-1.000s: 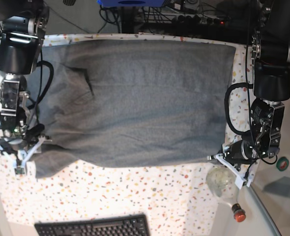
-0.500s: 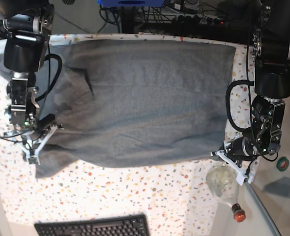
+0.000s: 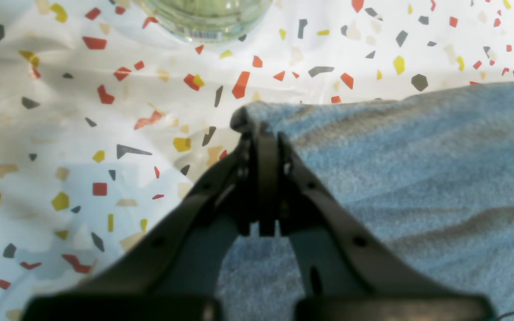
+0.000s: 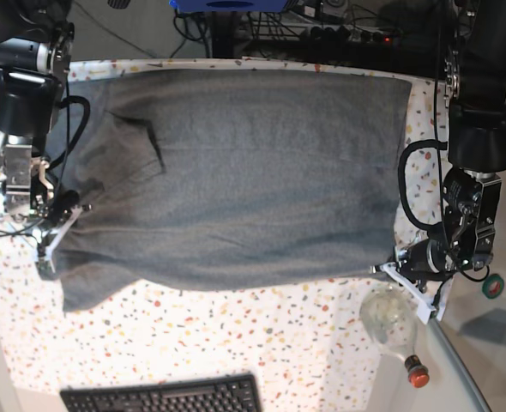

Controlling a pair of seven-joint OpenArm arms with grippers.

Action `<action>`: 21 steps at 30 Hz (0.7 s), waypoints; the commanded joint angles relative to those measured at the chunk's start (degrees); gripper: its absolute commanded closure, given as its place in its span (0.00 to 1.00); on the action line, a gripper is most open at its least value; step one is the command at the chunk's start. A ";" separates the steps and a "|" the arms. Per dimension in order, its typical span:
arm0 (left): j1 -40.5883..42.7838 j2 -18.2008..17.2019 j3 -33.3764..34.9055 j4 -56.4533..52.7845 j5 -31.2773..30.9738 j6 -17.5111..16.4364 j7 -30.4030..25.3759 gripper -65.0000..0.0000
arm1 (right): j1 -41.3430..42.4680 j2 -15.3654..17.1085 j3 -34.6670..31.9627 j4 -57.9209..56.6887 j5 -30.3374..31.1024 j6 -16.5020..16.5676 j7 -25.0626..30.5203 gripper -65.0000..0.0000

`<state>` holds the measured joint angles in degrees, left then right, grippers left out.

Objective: Layout the t-shirt on the table in an organized manner, then fold the t-shirt properly

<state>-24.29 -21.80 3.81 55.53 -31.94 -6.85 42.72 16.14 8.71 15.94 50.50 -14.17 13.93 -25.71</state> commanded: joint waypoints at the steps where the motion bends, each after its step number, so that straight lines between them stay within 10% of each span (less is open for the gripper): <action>1: -1.24 -0.75 -0.34 0.87 -0.36 -0.22 -0.92 1.00 | 1.13 0.48 0.71 1.24 0.06 -0.35 0.88 1.00; 21: -0.89 -0.75 -0.34 0.87 -0.36 -0.22 -0.92 1.00 | -1.59 2.85 5.11 8.44 0.06 -5.01 0.79 1.00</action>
<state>-23.64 -21.78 3.81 55.51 -31.90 -6.85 42.89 13.04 10.59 20.80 57.60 -14.13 9.43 -26.35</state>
